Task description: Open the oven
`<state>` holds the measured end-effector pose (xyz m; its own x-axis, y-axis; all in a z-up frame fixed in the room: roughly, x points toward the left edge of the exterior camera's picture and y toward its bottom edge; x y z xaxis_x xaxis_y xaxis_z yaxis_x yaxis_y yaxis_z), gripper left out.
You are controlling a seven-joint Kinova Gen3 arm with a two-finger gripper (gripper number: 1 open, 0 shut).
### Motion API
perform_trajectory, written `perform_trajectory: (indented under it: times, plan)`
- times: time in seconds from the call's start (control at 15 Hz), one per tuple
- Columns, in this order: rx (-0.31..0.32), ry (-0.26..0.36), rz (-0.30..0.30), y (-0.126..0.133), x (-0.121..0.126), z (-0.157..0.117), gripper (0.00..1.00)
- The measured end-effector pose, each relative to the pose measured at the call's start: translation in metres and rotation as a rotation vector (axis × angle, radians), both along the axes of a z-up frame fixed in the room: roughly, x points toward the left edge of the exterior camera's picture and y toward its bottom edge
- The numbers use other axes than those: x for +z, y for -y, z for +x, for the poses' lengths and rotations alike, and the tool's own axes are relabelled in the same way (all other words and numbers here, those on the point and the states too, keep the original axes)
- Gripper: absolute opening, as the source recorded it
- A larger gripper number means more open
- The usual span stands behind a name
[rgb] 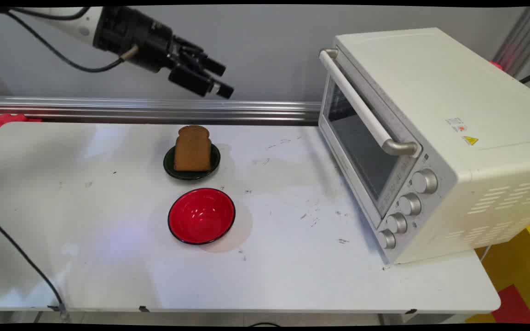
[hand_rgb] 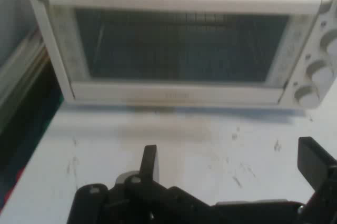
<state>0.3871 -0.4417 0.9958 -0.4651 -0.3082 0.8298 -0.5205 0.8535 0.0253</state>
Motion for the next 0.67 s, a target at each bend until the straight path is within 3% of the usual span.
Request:
perform_trajectory:
  times: [0.2, 0.27, 0.67]
  plan:
    - [-0.011, -0.002, -0.027, 0.006, 0.006, -0.008, 1.0]
    - [-0.017, -0.001, -0.033, 0.009, 0.007, -0.011, 0.0]
    - [-0.026, 0.018, -0.044, 0.024, 0.012, -0.022, 0.0]
